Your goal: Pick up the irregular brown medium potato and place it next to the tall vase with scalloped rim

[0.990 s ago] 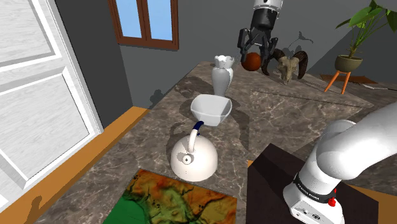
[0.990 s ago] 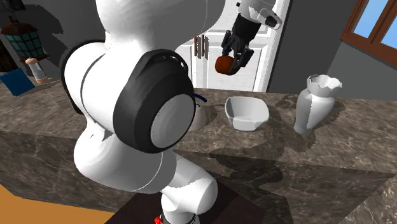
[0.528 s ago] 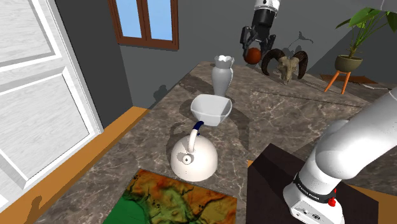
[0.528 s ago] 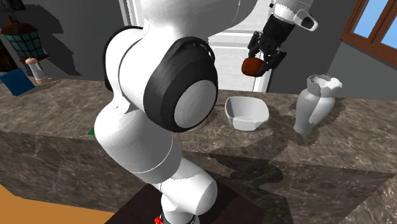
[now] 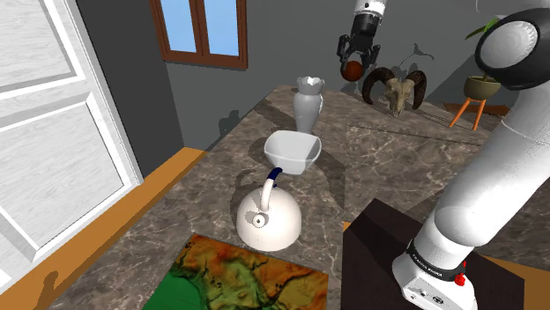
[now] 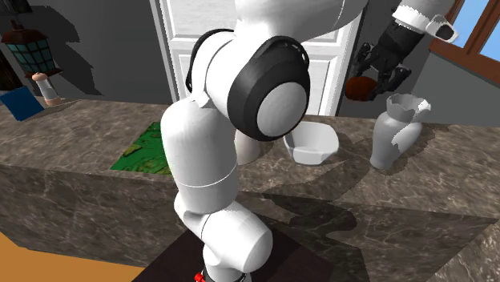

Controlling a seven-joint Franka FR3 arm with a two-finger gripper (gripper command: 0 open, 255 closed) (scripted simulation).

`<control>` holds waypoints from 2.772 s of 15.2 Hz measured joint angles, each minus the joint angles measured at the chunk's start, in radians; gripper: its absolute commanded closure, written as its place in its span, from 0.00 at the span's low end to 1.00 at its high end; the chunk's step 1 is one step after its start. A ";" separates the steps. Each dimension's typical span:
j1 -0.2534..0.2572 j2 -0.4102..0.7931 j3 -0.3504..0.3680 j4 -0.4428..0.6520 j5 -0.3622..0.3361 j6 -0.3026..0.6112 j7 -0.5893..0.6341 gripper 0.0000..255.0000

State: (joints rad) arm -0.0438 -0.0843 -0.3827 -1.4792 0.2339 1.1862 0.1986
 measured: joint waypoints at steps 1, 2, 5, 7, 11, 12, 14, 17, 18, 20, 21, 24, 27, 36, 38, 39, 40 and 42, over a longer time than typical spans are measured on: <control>-0.011 0.044 -0.017 0.056 0.011 -0.022 -0.024 1.00; -0.026 0.082 -0.034 0.099 0.021 -0.037 -0.051 1.00; -0.079 0.212 -0.076 0.254 0.065 -0.092 -0.121 1.00; -0.138 0.322 -0.100 0.399 0.112 -0.149 -0.169 1.00; -0.184 0.403 -0.108 0.483 0.143 -0.169 -0.205 1.00; -0.174 0.388 -0.109 0.447 0.133 -0.148 -0.209 1.00; -0.157 0.362 -0.109 0.381 0.116 -0.105 -0.214 1.00; -0.138 0.332 -0.108 0.293 0.095 -0.045 -0.223 1.00; -0.135 0.327 -0.107 0.275 0.092 -0.031 -0.224 1.00; -0.125 0.313 -0.106 0.227 0.083 0.004 -0.227 1.00; -0.120 0.303 -0.105 0.202 0.077 0.021 -0.228 1.00; -0.110 0.282 -0.104 0.132 0.064 0.072 -0.235 1.00; -0.097 0.263 -0.100 0.066 0.054 0.121 -0.235 1.00; -0.084 0.238 -0.097 -0.084 0.039 0.248 -0.256 1.00; -0.083 0.240 -0.097 -0.107 0.039 0.272 -0.261 1.00; -0.082 0.241 -0.096 -0.120 0.040 0.286 -0.263 1.00; -0.080 0.240 -0.095 -0.132 0.040 0.298 -0.264 1.00; -0.078 0.237 -0.095 -0.164 0.039 0.326 -0.269 1.00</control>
State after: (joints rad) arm -0.1219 0.1523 -0.4774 -1.6433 0.2724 1.5120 -0.0705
